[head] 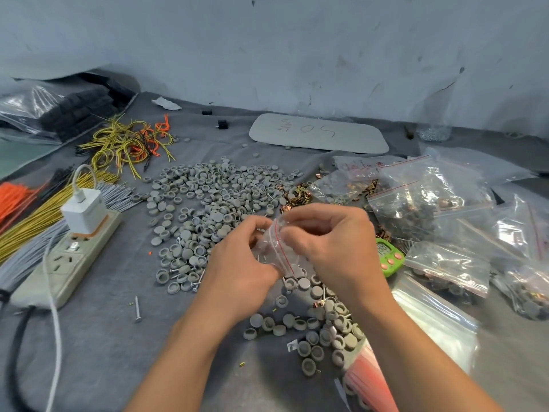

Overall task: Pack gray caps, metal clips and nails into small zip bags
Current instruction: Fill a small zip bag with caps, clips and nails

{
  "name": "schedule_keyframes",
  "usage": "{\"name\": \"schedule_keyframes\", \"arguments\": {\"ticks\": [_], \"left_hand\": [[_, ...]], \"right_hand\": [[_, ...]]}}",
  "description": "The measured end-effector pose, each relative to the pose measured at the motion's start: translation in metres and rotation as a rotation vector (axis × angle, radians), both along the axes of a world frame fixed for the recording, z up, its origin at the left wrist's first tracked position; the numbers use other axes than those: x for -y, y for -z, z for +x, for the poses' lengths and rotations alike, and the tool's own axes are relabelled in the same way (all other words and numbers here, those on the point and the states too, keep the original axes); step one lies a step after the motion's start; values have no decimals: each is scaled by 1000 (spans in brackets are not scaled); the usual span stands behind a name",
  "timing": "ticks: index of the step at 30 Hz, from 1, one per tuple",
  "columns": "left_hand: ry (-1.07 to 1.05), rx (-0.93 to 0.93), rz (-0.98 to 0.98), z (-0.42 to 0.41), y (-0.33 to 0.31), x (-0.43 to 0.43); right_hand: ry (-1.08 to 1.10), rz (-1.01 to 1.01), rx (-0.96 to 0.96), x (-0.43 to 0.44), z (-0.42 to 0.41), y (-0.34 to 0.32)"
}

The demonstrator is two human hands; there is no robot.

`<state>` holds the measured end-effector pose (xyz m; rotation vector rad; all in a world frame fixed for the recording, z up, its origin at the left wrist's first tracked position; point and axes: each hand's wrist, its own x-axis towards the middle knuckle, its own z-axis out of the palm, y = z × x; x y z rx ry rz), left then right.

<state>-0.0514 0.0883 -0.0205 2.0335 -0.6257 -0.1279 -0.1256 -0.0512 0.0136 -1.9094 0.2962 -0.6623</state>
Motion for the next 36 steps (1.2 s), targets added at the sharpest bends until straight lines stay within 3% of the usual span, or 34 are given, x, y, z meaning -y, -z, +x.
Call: {"name": "schedule_keyframes", "arguments": {"ticks": [3,6,9,12,15,20,24,29,36], "left_hand": [[-30,-22,-70,1,0,-2],[-60,-128,-192,3,-2,-6],[-101,-178,-309,8,-3,-11],[-130,-204,-399,11,-5,-12],[-135,-214,-388,9,-7,-10],[-129,-218,-336,0,-12,-4],[-133,-210,-290,-2,-12,-4],[-128,-216,-265,-1,-13,-5],[-87,-190,-212,-7,-12,0]], "right_hand": [[190,64,9,19,2,-2],[294,-121,-193,42,-1,2],[242,-356,-513,51,-5,13],[134,-625,-713,51,-6,21],[92,-800,-781,45,-6,25],[25,-848,-822,35,-3,26],[17,-793,-757,34,-4,27],[116,-364,-574,44,-7,20],[67,167,-237,41,-11,7]]}}
